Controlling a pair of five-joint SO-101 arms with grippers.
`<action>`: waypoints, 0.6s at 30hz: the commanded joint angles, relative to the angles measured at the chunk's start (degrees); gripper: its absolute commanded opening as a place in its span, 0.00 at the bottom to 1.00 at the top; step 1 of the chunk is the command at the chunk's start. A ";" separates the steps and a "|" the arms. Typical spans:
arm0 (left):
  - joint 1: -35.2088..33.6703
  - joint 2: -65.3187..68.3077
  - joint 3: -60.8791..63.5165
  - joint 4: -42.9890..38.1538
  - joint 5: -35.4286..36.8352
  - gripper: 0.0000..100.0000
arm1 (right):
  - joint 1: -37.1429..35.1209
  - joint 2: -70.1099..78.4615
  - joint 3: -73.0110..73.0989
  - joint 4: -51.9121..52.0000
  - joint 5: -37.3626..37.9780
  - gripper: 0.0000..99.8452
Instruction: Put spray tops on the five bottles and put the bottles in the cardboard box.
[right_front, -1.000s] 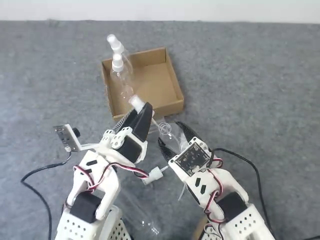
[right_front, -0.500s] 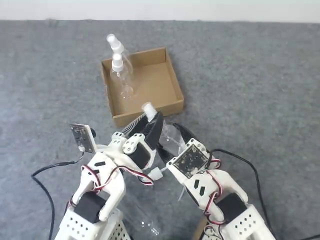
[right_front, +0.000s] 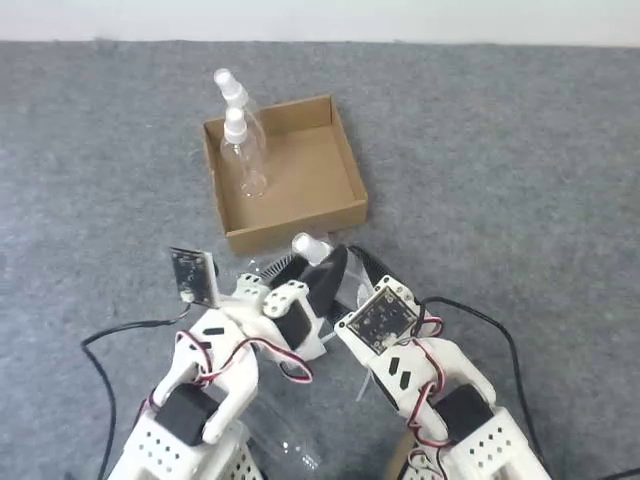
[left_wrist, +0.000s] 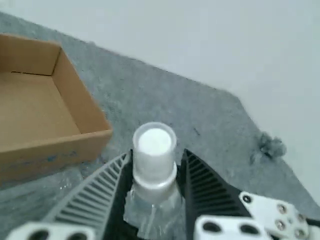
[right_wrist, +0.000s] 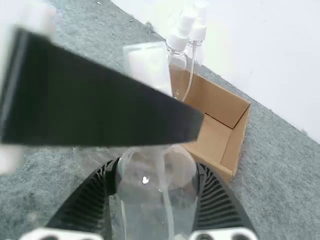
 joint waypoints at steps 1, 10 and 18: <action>2.73 -0.26 -2.68 4.04 -0.26 0.16 | -0.40 -1.45 0.97 -1.45 0.88 0.01; 2.73 -0.26 -12.00 16.26 -0.18 0.16 | -0.40 -1.45 0.97 -1.45 0.88 0.01; 2.55 -0.26 -15.43 17.76 -0.18 0.16 | -0.40 -1.19 0.97 -1.36 0.79 0.01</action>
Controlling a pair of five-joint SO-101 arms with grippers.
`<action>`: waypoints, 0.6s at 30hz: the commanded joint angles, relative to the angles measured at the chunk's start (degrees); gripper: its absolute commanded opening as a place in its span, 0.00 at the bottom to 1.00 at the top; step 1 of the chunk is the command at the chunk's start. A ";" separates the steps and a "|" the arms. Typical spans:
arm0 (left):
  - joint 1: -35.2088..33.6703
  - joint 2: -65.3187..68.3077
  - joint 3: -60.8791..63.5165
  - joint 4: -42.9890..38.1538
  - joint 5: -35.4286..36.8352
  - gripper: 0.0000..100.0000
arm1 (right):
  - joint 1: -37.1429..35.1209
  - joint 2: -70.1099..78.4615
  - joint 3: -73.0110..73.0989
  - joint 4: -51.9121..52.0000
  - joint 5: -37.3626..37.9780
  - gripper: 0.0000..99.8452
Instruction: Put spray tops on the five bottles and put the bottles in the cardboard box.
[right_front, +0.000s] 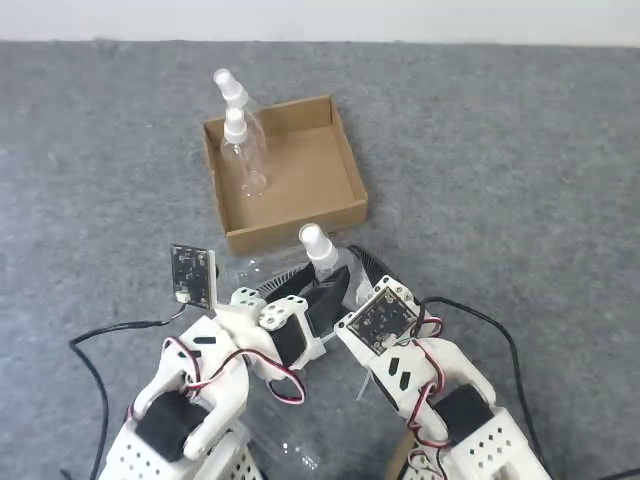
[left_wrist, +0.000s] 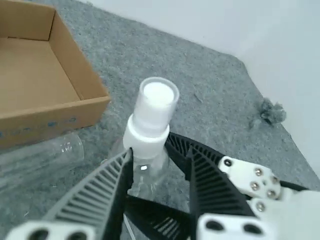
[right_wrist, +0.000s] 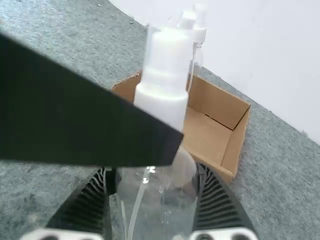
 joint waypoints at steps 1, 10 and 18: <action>-0.44 -0.53 -5.14 0.35 -0.26 0.16 | -0.40 -1.01 0.97 -1.36 0.88 0.01; -5.54 -0.53 -5.76 0.44 -0.44 0.16 | -0.48 -0.92 0.97 -1.36 0.88 0.01; -5.98 -0.62 -5.67 0.53 -0.09 0.25 | -0.48 -0.84 0.97 -1.36 0.88 0.01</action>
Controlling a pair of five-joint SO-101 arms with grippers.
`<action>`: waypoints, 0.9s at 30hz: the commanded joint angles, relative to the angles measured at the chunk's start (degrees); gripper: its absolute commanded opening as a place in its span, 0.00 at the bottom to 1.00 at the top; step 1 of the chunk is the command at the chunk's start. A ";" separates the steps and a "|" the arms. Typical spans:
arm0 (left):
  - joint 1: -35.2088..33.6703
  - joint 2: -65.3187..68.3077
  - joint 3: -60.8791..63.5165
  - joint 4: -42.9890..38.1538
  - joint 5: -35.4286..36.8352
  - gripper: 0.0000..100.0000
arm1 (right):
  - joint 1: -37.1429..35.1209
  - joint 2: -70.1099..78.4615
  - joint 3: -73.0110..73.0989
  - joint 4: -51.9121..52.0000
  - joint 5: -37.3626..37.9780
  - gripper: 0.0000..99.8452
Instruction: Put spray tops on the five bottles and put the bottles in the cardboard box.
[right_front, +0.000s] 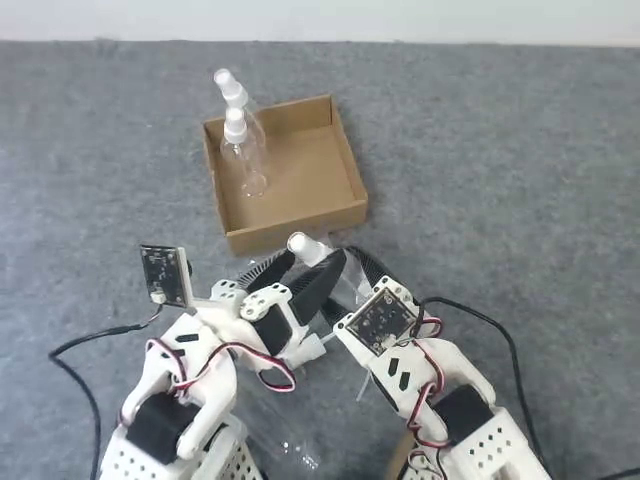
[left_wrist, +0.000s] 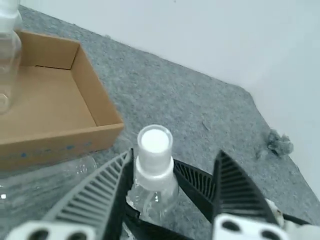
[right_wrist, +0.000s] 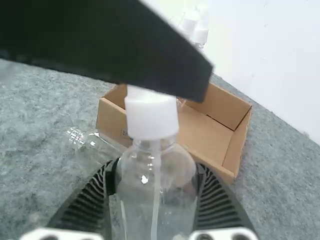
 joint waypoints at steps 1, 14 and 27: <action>-0.09 -0.35 -2.95 0.53 -0.18 0.23 | -0.31 -0.84 0.97 -1.36 0.70 0.01; 0.44 -0.35 -2.68 0.18 -0.53 0.01 | -0.31 -0.84 0.97 -1.36 0.70 0.01; 5.54 -0.35 0.04 -1.58 -4.22 0.01 | -0.31 -0.75 0.97 -1.36 0.62 0.01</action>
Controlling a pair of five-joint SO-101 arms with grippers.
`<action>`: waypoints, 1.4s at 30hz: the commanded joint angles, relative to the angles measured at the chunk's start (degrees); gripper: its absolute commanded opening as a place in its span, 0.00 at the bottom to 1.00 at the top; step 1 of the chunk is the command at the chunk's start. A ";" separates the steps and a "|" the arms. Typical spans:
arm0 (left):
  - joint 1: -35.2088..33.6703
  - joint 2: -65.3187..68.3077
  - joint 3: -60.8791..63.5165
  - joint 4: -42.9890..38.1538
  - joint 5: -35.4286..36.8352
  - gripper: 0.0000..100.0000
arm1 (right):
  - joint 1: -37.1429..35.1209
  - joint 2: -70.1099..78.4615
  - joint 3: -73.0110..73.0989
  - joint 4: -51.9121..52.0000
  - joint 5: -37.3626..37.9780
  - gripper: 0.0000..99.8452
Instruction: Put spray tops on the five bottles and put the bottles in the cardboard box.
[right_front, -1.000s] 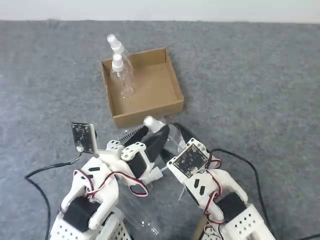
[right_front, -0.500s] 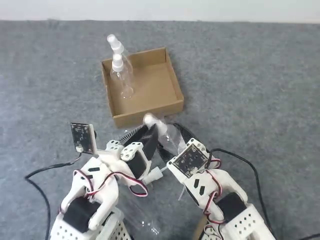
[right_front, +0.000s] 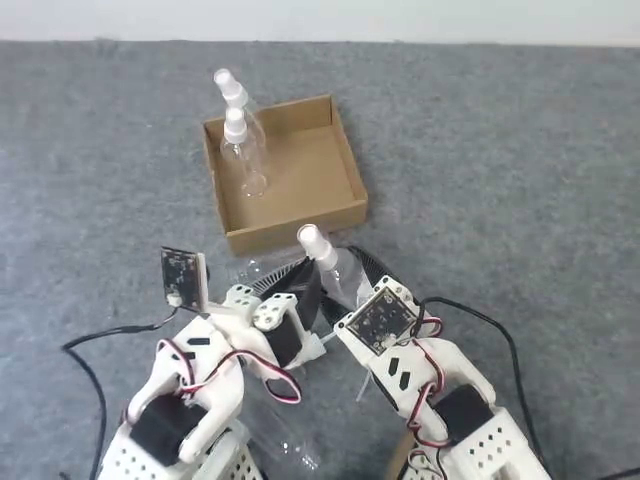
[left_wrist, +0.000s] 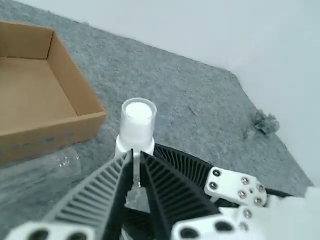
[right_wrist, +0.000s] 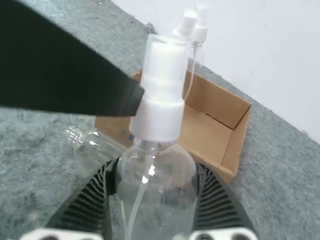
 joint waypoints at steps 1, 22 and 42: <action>0.44 0.09 -0.84 -1.49 -3.87 0.01 | -0.31 -0.75 0.97 -1.36 0.62 0.01; -6.15 -4.22 -6.46 -3.87 -1.85 0.01 | 1.19 -0.75 0.97 -1.36 0.26 0.01; -5.36 -3.87 3.82 -10.73 -1.58 0.01 | -2.33 -1.27 0.97 0.92 0.70 0.01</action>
